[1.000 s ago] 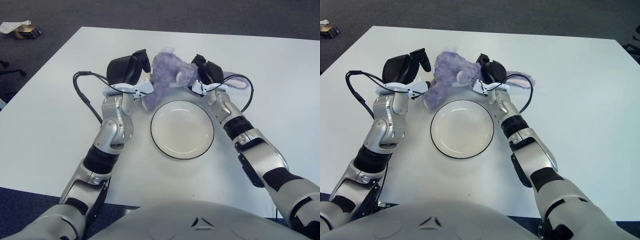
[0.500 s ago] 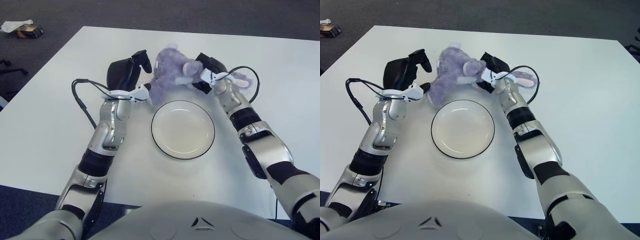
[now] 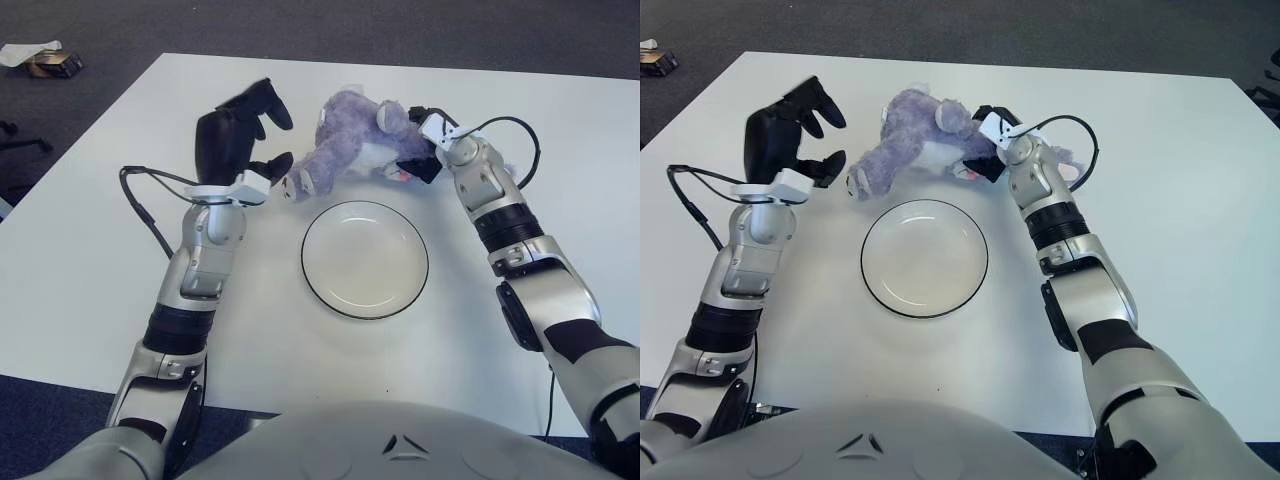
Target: Put the doll into the plate.
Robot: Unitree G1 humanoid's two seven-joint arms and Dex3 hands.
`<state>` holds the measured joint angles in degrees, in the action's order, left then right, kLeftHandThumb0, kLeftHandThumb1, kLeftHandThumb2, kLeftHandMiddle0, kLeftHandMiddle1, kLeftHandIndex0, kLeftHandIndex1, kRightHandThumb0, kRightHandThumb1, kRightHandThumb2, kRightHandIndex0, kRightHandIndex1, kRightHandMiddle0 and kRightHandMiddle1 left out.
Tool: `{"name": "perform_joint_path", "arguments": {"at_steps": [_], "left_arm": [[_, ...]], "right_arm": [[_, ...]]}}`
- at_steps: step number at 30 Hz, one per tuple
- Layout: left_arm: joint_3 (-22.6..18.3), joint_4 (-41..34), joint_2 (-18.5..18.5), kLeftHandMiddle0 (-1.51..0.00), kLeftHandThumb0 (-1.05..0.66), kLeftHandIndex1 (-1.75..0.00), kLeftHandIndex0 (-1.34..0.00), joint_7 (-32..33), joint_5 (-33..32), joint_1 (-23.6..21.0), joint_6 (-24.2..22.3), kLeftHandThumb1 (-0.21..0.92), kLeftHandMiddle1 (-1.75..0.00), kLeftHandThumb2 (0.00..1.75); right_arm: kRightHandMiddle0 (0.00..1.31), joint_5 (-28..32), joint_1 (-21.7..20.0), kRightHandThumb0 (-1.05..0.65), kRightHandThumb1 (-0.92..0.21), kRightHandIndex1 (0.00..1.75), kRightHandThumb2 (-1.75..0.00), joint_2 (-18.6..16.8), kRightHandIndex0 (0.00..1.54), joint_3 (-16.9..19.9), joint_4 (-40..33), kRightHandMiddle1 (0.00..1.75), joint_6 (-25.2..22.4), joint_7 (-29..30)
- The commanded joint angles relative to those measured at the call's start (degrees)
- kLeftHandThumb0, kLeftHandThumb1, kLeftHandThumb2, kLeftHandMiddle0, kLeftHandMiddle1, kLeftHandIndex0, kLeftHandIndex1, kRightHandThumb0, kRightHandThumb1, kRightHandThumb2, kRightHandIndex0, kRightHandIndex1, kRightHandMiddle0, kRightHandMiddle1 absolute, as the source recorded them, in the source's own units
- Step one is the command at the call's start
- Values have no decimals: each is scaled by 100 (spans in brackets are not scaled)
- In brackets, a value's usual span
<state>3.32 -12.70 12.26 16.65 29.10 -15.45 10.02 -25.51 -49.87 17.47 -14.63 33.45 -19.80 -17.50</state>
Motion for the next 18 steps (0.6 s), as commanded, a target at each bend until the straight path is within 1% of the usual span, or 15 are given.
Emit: {"name": "perform_joint_path", "arguments": {"at_steps": [1,4,10,13,15,18], "left_arm": [[-145,14,-184,-78,-1,-166,-58,189,-304,24,327,10,-175,155],[-208,278,-337,-78,-1,-165,-56,331,-543,-19,670,12,-175,152],[-284,646,-346,-74,-1,-168,-50,305,-614,-179,855,17,-175,147],[-289,664,-324,-72,-1,-170,-47,248,-537,-188,771,20,-175,146],[-277,631,-281,-71,-1,-172,-45,131,-481,-180,606,21,-175,145],[-257,593,-214,-69,-1,-174,-40,-34,-402,-148,386,25,-174,141]], "right_arm": [[71,-74,-426,0,11,161,-175,251,97,-75,59,175,49,-209],[71,-267,-546,0,11,161,-175,410,97,-340,33,175,-1,-553],[70,-405,-663,0,10,162,-175,615,96,-542,-142,175,-44,-1009],[70,-456,-776,0,10,163,-175,712,95,-642,-133,175,-41,-1251],[70,-461,-942,0,10,163,-175,776,95,-713,1,175,-15,-1498],[70,-404,-1313,0,10,164,-175,827,95,-785,501,175,165,-1877]]}}
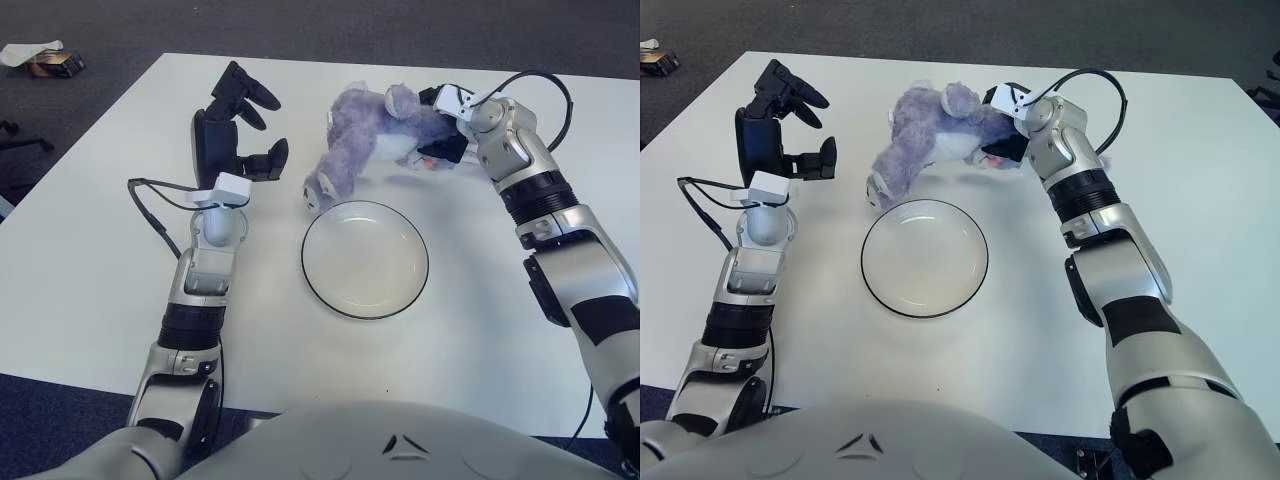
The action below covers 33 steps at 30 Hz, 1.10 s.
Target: Put the doll into the plate.
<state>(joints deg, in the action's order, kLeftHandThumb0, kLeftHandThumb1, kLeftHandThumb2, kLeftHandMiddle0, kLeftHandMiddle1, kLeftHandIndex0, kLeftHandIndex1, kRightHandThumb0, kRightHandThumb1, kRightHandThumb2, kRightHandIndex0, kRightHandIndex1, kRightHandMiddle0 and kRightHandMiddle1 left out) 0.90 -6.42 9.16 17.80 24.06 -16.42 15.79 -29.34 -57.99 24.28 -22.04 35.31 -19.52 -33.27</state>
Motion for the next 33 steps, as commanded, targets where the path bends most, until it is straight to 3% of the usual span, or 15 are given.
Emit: {"name": "perform_joint_path", "arguments": {"at_steps": [1,10,18,24,27,33], "left_arm": [[-12,-46,110,-68,-1,-174,-39,-186,129,-40,-245,27,-173,138],[-6,16,179,-68,-1,-175,-35,-218,346,-39,-408,32,-165,130],[5,56,184,-71,-1,-175,-35,-191,493,-51,-451,33,-157,127],[33,80,173,-73,-1,-175,-36,-165,579,-52,-446,32,-153,126],[44,108,156,-75,-1,-175,-36,-159,597,-52,-427,32,-151,125],[54,75,130,-77,-1,-175,-37,-179,598,-15,-450,32,-145,123]], "right_arm": [[70,0,-603,0,10,164,-175,156,95,-60,473,175,210,-398],[70,294,-1164,0,10,163,-175,277,96,8,1187,175,451,-1379],[70,188,-1465,0,10,163,-175,304,95,-98,1610,175,624,-1700],[68,305,-1642,0,8,168,-175,52,93,-40,2943,175,1180,-1782],[67,392,-1796,0,7,172,-175,21,91,-20,3241,175,1223,-2363],[66,333,-1931,0,6,174,-175,-78,90,-100,3554,175,1273,-2857]]}}
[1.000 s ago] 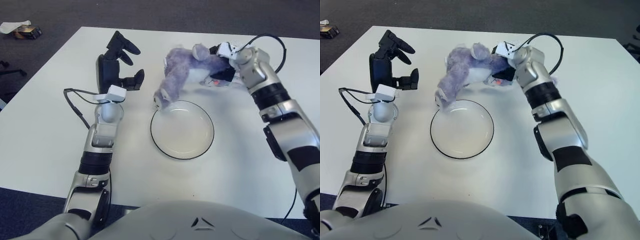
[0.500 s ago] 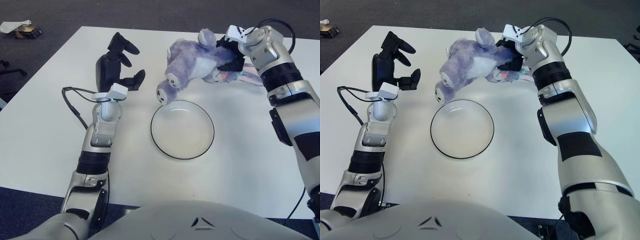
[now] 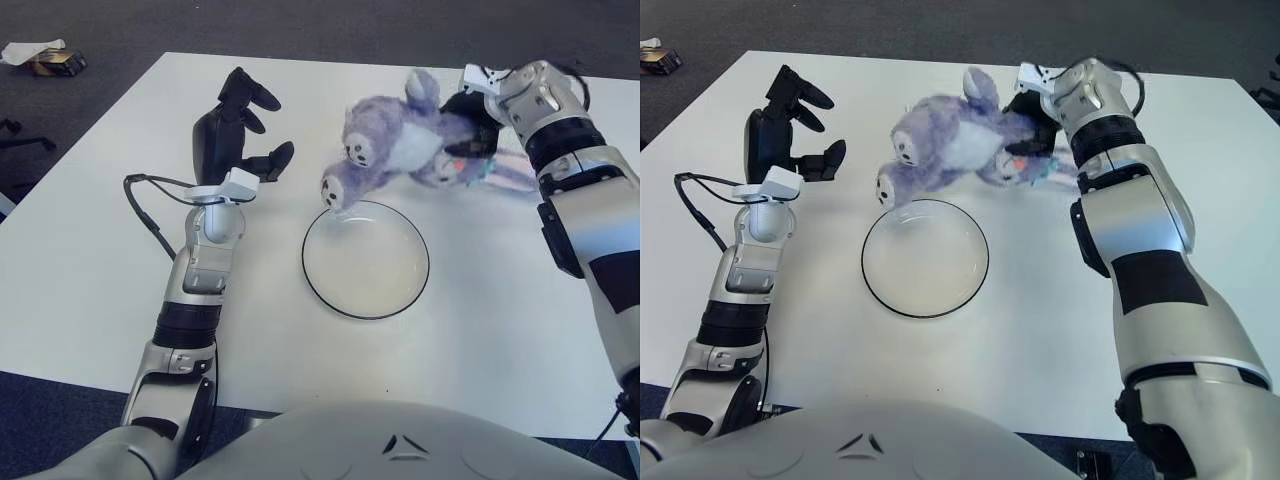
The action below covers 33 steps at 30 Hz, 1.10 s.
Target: Put the doll into the plate.
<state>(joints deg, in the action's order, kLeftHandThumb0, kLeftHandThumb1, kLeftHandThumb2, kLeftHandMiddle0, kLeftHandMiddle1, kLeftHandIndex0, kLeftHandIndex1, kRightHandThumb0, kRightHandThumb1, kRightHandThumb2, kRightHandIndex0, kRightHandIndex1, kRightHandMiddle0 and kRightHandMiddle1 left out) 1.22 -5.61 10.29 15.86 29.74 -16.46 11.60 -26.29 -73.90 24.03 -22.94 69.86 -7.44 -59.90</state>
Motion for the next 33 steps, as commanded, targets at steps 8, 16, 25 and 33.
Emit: {"name": "perform_joint_path", "arguments": {"at_steps": [8,16,25,33], "left_arm": [[34,-77,4,-77,-1,-175,-38,-32,62,29,-123,30,-148,126],[44,-151,21,-76,-1,-175,-38,-56,74,65,-196,27,-155,132],[66,-168,23,-76,-1,-175,-39,-65,86,80,-192,25,-159,136],[89,-191,10,-76,-1,-175,-40,-64,103,99,-203,24,-163,138]], "right_arm": [[72,0,-318,-1,9,175,-175,-123,93,-38,269,165,174,-417],[72,-215,-14,-1,-1,175,-165,-45,76,-255,83,169,742,81],[57,-87,53,-1,-21,175,-145,-109,58,-156,255,174,644,-68],[35,-228,262,-1,-44,175,-118,-139,45,-271,-279,174,620,316]]}}
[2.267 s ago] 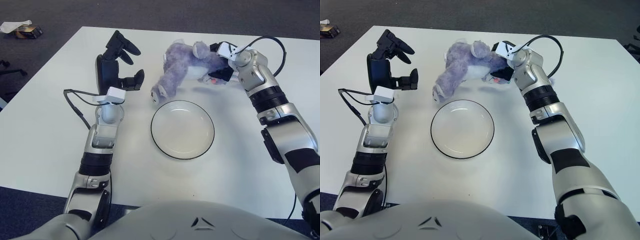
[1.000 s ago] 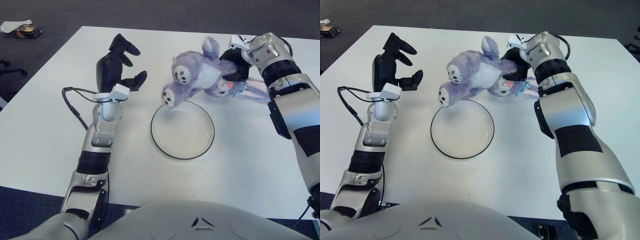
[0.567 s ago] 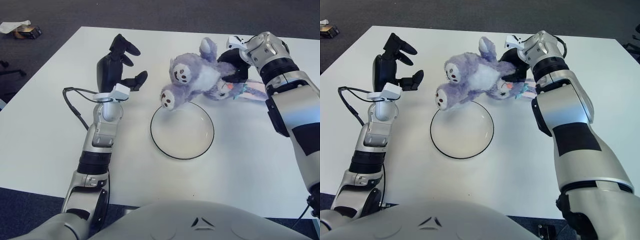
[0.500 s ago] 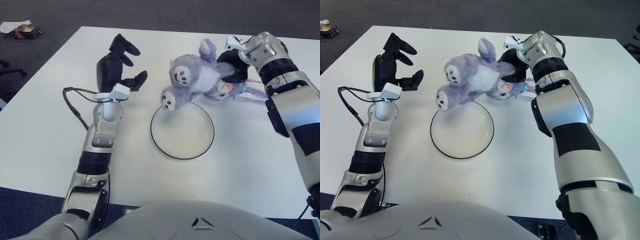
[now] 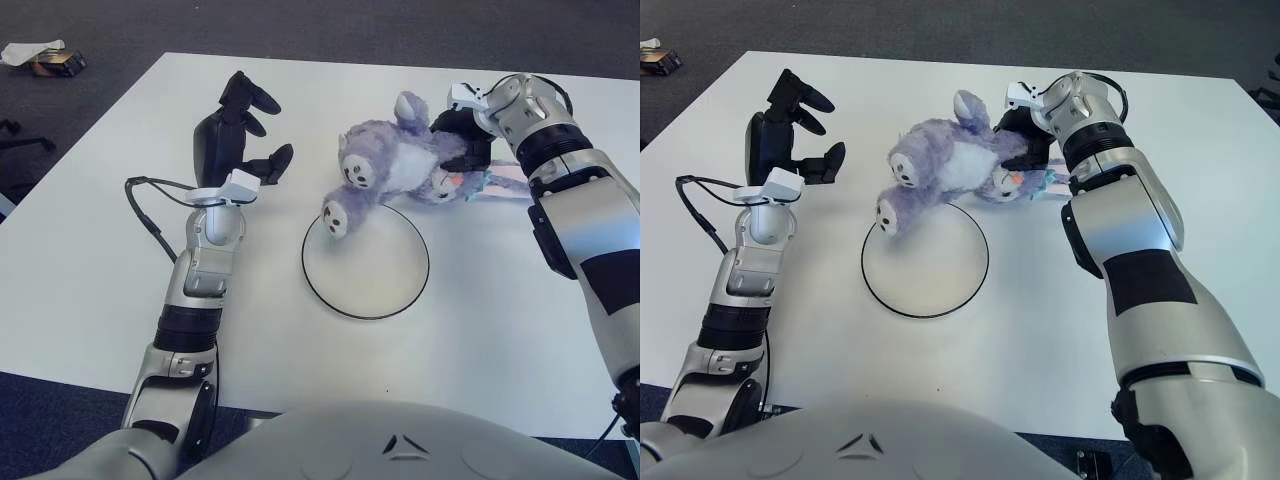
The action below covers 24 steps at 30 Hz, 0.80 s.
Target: Put the doll into the plate.
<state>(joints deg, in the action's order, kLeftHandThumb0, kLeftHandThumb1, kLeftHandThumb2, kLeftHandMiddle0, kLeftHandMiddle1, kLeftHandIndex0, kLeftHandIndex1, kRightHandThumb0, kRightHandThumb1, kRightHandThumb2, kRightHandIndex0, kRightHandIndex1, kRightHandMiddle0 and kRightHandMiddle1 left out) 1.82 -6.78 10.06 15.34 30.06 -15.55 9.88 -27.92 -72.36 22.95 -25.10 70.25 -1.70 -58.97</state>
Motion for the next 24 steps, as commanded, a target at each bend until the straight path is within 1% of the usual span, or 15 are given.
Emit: {"name": "perform_joint_path", "arguments": {"at_steps": [1,2,3,5,6,7,8,11,12,14,16,18,19,21,24], "left_arm": [[32,-77,35,-76,-1,-175,-40,-14,71,8,-33,24,-163,138],[34,-78,36,-75,-1,-175,-40,-16,70,9,-35,24,-163,138],[37,-80,38,-75,-1,-175,-40,-16,72,11,-34,24,-164,139],[43,-84,38,-76,-1,-175,-40,-15,72,12,-32,24,-163,138],[45,-85,38,-76,-1,-175,-40,-14,70,12,-31,24,-163,138],[48,-86,38,-76,-1,-175,-40,-12,65,13,-23,24,-163,138],[50,-87,38,-76,-1,-175,-40,-10,63,15,-17,24,-163,138],[53,-82,40,-75,-1,-175,-40,-11,57,14,-12,24,-164,139],[55,-80,39,-75,-1,-175,-40,-19,48,14,-13,24,-164,139],[57,-79,38,-75,-1,-175,-40,-29,36,15,-15,24,-165,139],[64,-88,34,-75,-1,-175,-40,-40,28,26,-15,24,-165,140],[71,-95,31,-75,-1,-175,-40,-44,24,35,-8,24,-165,139],[73,-97,30,-75,-1,-175,-40,-44,24,37,-4,24,-165,139],[78,-96,32,-75,-1,-175,-40,-39,26,41,10,24,-164,139],[86,-69,48,-76,-1,-175,-40,-31,31,34,45,24,-164,139]], "right_arm": [[32,-91,135,-1,-52,175,-109,-16,39,-70,-354,174,94,320],[29,-106,155,-1,-58,175,-101,-4,34,-80,-378,174,125,385],[27,-124,193,-1,-60,175,-98,11,32,-86,-409,174,187,518],[21,-126,265,-1,-72,175,-84,23,24,-76,-482,175,264,714],[19,-117,294,-1,-75,175,-80,24,22,-65,-511,175,287,783],[16,-102,417,-1,-79,175,-74,17,19,-27,-586,175,359,1059],[10,-98,539,-25,-79,175,-72,17,21,4,-659,163,448,1355],[3,-123,755,-59,-81,163,-69,32,17,21,-789,144,629,1882],[3,-176,880,-63,-81,159,-68,61,16,0,-882,139,774,2165],[1,-236,1032,-75,-86,145,-59,99,12,-31,-995,121,951,2510],[0,-300,1200,-81,-88,139,-55,143,10,-57,-1143,112,1168,2905],[0,-337,1332,-88,-90,129,-48,187,4,-63,-1273,98,1357,3191],[0,-344,1371,-90,-90,124,-46,201,3,-58,-1312,95,1418,3263],[0,-353,1468,-94,-90,109,-41,241,1,-58,-1444,86,1515,3355],[0,-353,1560,-97,-91,95,-37,292,0,-51,-1610,80,1616,3429]]}}
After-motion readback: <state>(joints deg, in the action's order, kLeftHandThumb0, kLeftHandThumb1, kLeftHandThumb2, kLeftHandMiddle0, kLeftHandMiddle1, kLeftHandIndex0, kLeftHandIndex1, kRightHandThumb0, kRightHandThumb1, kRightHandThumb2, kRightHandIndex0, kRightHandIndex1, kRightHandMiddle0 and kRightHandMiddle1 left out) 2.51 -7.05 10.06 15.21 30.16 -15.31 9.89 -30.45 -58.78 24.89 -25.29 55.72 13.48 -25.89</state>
